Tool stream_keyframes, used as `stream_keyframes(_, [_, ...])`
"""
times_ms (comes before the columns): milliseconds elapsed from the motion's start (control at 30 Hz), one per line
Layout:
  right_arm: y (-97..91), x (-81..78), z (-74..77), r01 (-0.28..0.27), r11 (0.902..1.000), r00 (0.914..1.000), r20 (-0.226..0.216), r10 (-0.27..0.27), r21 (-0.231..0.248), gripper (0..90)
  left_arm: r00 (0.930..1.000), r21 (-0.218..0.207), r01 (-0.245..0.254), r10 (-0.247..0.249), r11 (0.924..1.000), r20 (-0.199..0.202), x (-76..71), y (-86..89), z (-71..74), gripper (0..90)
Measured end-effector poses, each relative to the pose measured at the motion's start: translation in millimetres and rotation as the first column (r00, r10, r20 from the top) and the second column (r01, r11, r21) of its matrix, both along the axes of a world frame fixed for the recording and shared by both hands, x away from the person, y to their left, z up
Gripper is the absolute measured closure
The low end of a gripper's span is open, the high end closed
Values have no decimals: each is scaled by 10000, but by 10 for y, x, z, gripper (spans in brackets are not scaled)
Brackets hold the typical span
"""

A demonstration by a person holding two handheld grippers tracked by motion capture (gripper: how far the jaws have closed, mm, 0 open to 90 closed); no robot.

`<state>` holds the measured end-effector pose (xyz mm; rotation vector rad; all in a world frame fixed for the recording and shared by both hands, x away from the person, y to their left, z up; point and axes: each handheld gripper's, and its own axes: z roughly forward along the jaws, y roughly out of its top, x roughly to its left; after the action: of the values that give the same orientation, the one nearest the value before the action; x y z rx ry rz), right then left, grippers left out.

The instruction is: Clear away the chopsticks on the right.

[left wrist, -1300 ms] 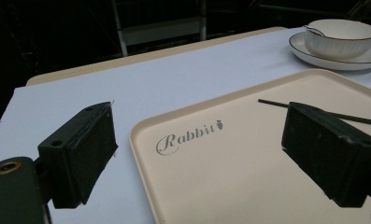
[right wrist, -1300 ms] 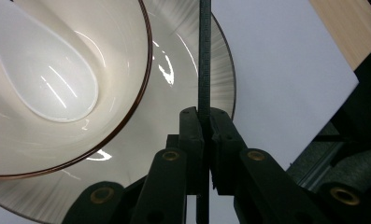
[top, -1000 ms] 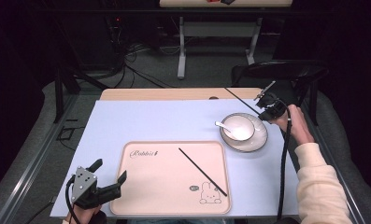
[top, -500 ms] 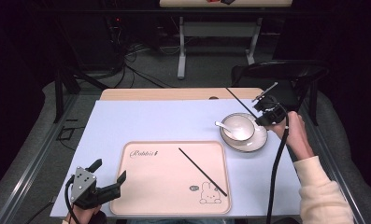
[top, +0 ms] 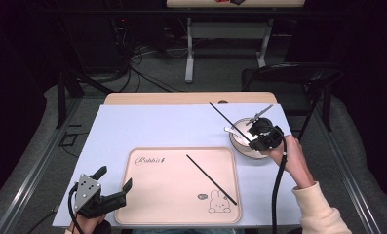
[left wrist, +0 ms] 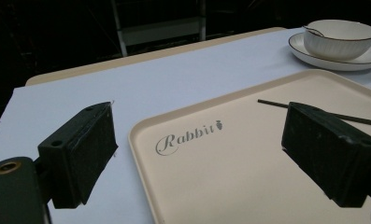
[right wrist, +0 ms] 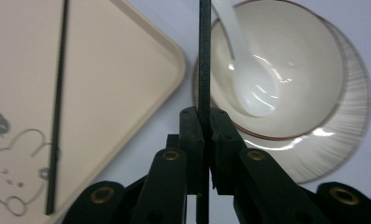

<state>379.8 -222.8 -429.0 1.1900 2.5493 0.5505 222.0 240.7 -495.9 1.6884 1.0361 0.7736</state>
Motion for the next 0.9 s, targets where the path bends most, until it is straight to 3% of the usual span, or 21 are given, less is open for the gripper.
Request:
stream_keyframes(33, [31, -12, -33, 2, 9998, 10000, -81, 0, 177, 850, 10000, -6, 26, -26, 10000, 0, 0, 1, 0, 100])
stream_keyframes(100, [112, -31, -119, -83, 9999, 9987, -504, 88, 92, 850, 10000, -10, 29, -29, 10000, 15, 2, 1, -1, 100])
stream_keyframes(167, [187, -66, -173, -148, 9990, 9973, -710, 177, 413, 850, 10000, 13, 30, -30, 10000, -14, 6, -1, 0, 99])
stream_keyframes(267, [291, -128, -245, -341, 9981, 9945, -973, 390, 515, 850, 9999, 69, 111, -111, 9999, 5, 6, -6, 0, 100])
stream_keyframes(633, [556, -389, -560, -642, 9979, 9855, -1578, 623, -68, 847, 10000, -43, 54, -53, 10000, 19, 4, 6, -1, 99])
stream_keyframes(900, [583, -411, -594, -667, 9977, 9843, -1642, 641, -103, 848, 10000, -43, 30, -29, 10000, 79, -1, 1, -1, 100])
